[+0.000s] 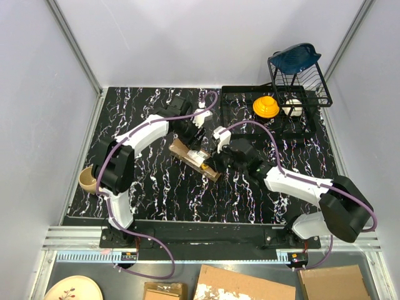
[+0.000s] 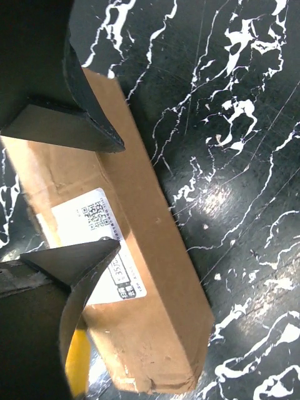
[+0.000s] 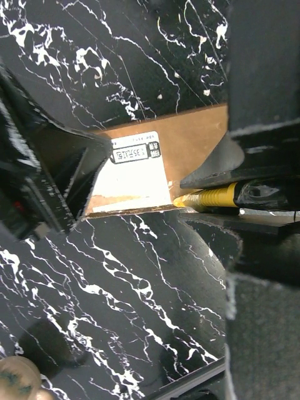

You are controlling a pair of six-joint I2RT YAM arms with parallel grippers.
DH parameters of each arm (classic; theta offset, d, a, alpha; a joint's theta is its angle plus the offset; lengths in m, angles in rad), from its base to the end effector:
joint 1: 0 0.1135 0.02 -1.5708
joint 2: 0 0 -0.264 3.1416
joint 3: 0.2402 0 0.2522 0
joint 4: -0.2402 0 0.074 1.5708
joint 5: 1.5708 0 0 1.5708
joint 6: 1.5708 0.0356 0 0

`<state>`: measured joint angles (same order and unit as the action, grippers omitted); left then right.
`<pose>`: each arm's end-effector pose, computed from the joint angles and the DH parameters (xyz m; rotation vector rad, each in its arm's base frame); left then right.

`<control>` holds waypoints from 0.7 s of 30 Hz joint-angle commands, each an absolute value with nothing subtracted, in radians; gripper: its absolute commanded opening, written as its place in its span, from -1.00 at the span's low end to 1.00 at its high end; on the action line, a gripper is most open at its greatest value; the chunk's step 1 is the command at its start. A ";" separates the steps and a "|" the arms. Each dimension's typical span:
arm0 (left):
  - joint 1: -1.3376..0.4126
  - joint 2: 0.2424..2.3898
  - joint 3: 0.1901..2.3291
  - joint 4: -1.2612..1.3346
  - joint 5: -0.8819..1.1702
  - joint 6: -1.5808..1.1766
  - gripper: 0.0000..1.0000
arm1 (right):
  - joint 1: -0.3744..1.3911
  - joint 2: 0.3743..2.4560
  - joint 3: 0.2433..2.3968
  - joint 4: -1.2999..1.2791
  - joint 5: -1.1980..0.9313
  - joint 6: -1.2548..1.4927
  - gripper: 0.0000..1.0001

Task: Unpack the express box
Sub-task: Cut the express box at the center of the board.

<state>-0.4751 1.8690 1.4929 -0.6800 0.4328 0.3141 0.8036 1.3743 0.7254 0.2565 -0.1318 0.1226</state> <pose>0.3487 -0.1961 0.2391 1.1371 2.3397 -0.6241 0.2055 0.2198 0.2304 -0.7629 1.8849 0.7265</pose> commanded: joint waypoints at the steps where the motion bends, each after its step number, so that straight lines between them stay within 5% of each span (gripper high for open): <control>1: -0.469 1.928 1.525 -0.650 0.442 0.304 0.20 | 0.772 1.353 0.736 0.275 -0.167 0.144 -1.00; 21: -0.416 1.780 1.489 -0.678 0.454 0.302 0.34 | 0.765 1.460 0.784 0.376 -0.233 0.161 -1.00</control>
